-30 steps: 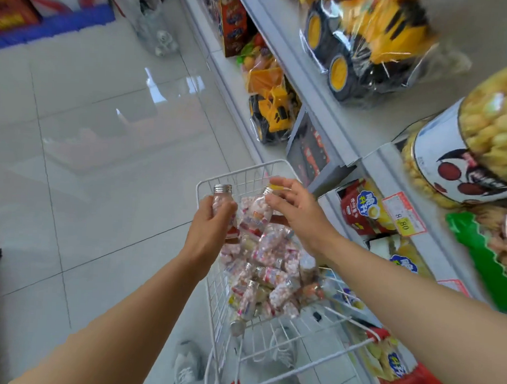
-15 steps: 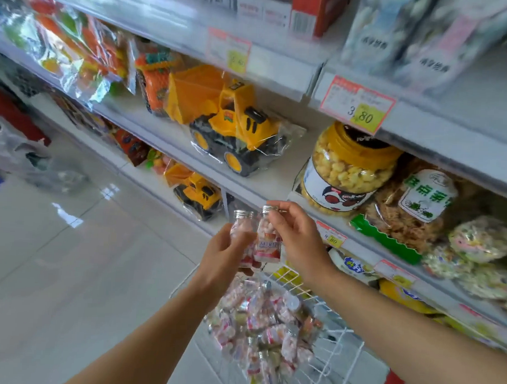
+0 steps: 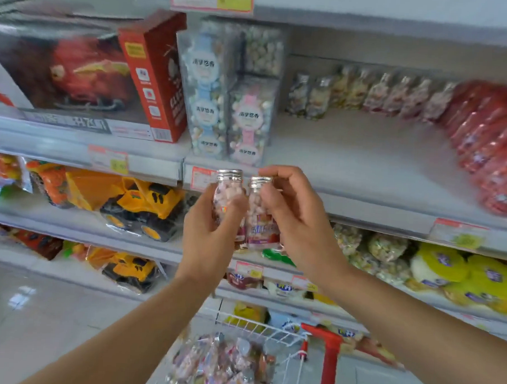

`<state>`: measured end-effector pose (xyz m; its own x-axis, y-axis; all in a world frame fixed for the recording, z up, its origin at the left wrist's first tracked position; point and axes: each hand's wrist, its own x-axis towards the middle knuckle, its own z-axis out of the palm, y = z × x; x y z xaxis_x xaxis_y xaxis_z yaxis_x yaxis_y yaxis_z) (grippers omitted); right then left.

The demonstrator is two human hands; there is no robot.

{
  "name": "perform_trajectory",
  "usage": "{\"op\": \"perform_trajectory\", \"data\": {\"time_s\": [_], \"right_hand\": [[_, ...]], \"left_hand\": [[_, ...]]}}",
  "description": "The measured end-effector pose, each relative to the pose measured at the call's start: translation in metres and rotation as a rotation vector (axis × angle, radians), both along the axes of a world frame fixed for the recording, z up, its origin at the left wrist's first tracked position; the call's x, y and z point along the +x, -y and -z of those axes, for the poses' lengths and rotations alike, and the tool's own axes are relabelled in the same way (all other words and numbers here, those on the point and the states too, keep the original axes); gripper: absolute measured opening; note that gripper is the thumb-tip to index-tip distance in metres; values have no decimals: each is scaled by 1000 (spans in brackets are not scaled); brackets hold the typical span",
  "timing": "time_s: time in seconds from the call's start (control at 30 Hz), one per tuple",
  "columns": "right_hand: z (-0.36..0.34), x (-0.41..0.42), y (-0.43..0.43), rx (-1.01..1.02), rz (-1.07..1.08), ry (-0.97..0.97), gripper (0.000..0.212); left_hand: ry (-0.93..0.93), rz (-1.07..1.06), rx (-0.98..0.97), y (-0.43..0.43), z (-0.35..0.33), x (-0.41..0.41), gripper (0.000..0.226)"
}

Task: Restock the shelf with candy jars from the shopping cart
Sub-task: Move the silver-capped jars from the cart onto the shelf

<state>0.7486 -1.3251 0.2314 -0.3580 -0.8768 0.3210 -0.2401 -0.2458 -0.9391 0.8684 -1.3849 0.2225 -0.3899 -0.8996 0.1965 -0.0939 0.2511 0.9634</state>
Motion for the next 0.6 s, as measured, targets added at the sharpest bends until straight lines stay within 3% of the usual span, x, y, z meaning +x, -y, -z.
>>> {"op": "perform_trajectory", "data": {"time_s": [0.13,0.17,0.23,0.3,0.47,0.6], "right_hand": [[-30,-40,-14,-113,77,-50,21],[-36,-54,-19,-132,108,-64,21],[-46,-83,-26,-162,168,-88,20],[-50,-115,-32,-182,243,-115,19],[-42,-186,-34,-158,402,-213,15],[-29,-220,-27,-82,476,-300,19]], "left_hand": [[-6,41,-48,-14,-20,-34,55],[-14,64,-51,-19,-27,-44,54],[-31,104,-85,-24,-39,-67,26],[-43,149,-87,-26,-49,-93,16],[54,183,-143,-9,-56,-156,16],[156,215,-176,13,-51,-198,36]]}}
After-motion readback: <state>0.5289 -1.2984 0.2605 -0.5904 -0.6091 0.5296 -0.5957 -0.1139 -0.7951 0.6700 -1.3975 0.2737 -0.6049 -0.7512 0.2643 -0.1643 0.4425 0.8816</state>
